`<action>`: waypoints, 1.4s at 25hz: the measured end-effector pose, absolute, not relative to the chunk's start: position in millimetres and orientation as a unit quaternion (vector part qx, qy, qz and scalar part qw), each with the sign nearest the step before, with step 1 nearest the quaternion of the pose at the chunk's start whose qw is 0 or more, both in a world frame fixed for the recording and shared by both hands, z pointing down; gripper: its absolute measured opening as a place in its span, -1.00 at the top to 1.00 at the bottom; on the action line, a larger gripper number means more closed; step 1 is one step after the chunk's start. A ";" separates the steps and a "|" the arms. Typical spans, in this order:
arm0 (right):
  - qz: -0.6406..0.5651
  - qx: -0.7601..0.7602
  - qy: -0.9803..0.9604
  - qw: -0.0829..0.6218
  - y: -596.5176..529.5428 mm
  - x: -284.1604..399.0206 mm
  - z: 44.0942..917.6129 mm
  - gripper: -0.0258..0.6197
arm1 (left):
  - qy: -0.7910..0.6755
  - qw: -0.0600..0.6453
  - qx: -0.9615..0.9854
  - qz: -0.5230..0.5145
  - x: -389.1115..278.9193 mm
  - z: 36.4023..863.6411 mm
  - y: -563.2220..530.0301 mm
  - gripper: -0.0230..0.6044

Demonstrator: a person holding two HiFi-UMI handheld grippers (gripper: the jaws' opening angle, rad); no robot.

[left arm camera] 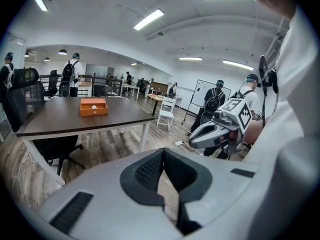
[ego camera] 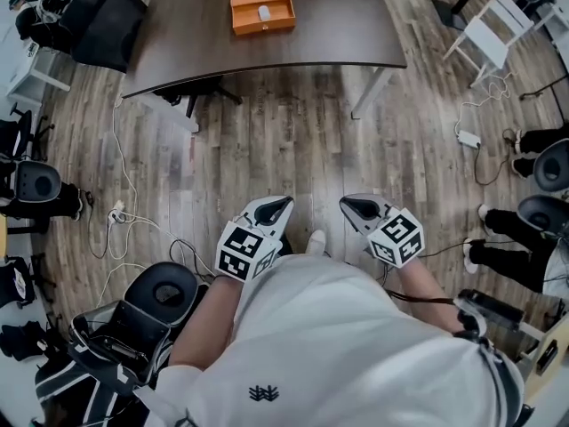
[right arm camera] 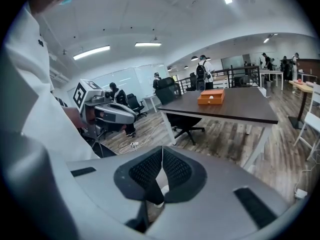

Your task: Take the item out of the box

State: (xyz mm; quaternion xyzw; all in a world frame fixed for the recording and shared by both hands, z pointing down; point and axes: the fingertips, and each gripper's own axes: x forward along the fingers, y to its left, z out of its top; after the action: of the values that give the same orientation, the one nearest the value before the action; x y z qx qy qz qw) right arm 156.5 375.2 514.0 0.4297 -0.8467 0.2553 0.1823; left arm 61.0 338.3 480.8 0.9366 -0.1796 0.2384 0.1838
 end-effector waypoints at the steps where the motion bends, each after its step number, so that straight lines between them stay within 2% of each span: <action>1: 0.258 0.429 -0.846 0.185 367.6 155.5 516.6 0.91 | -0.182 0.189 0.935 0.238 58.4 482.3 330.3 0.89; 8: 0.261 0.440 -0.835 0.201 288.8 145.2 534.1 0.91 | -0.181 0.202 0.937 0.219 41.9 502.8 248.0 0.89; 15: 0.257 0.462 -0.821 0.216 162.8 130.1 512.2 0.90 | -0.153 0.201 0.946 0.203 33.3 486.5 126.6 0.89; 18: 0.263 0.470 -0.813 0.221 109.4 118.4 513.4 0.67 | -0.145 0.198 0.948 0.203 18.6 483.7 80.6 0.89; 19: 0.265 0.472 -0.810 0.224 93.2 112.9 514.3 0.65 | -0.143 0.198 0.948 0.203 12.0 483.6 67.1 0.89; 27: 0.242 0.493 -0.797 0.253 -14.5 81.3 511.4 0.66 | -0.137 0.204 0.950 0.191 -41.1 491.2 -13.2 0.89; 35: 0.236 0.503 -0.788 0.264 -104.1 96.5 510.3 0.65 | -0.194 0.217 0.943 0.162 -70.3 484.2 -64.4 0.89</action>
State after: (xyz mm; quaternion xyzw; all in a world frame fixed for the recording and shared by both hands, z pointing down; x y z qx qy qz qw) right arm 96.5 -104.1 510.3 0.5029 -0.7883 0.2362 0.2644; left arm -70.3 -64.4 484.2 0.9430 -0.1937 0.1619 0.2167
